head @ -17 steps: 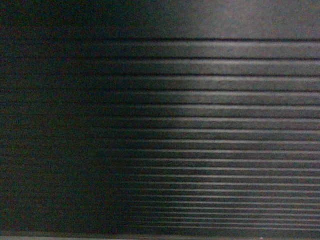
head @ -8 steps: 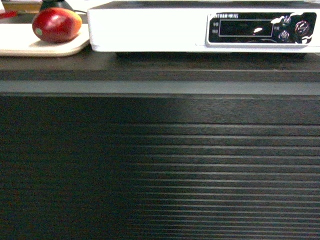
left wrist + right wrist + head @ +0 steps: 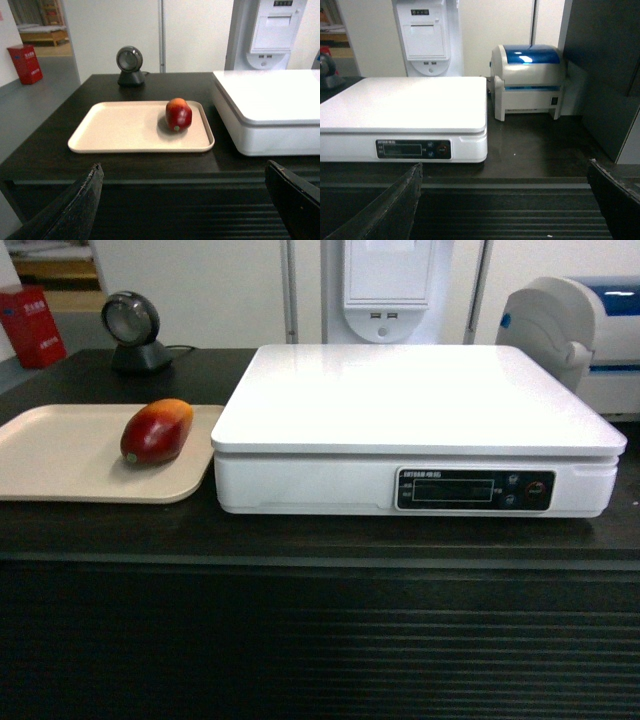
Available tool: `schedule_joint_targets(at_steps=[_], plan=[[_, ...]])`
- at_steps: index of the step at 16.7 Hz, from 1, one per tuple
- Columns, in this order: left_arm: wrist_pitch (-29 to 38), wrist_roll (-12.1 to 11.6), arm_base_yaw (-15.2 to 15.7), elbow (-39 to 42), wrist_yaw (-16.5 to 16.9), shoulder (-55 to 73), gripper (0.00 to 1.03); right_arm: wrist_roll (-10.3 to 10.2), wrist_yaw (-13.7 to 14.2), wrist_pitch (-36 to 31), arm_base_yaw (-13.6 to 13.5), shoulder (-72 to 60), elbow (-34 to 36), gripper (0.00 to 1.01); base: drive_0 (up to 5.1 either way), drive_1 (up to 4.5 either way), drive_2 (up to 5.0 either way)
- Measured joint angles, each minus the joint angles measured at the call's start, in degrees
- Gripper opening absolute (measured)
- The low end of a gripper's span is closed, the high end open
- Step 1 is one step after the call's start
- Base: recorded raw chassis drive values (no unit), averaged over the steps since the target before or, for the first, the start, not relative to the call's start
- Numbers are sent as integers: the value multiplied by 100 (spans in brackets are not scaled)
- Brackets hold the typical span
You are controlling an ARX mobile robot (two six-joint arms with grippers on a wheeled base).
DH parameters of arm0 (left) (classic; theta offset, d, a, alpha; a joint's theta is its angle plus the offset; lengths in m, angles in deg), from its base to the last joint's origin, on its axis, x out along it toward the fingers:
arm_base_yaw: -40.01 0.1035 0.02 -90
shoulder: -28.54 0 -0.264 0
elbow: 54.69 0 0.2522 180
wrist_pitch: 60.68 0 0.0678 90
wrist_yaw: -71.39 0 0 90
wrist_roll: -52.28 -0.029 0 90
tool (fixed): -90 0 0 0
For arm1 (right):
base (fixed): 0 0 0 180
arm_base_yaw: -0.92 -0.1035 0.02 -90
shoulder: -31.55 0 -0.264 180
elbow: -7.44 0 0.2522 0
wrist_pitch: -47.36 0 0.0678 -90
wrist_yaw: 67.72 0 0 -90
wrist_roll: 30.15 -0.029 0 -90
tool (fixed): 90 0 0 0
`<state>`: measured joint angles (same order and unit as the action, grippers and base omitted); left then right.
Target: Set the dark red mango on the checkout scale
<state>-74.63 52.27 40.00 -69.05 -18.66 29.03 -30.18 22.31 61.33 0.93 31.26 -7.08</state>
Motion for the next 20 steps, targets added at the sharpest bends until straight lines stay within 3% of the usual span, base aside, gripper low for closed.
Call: schedule_joint_targets(at_steps=[20], plan=[[-2,0,0,0,2,0,98,7,-4,-2,0,0,0,98,0,0,0]])
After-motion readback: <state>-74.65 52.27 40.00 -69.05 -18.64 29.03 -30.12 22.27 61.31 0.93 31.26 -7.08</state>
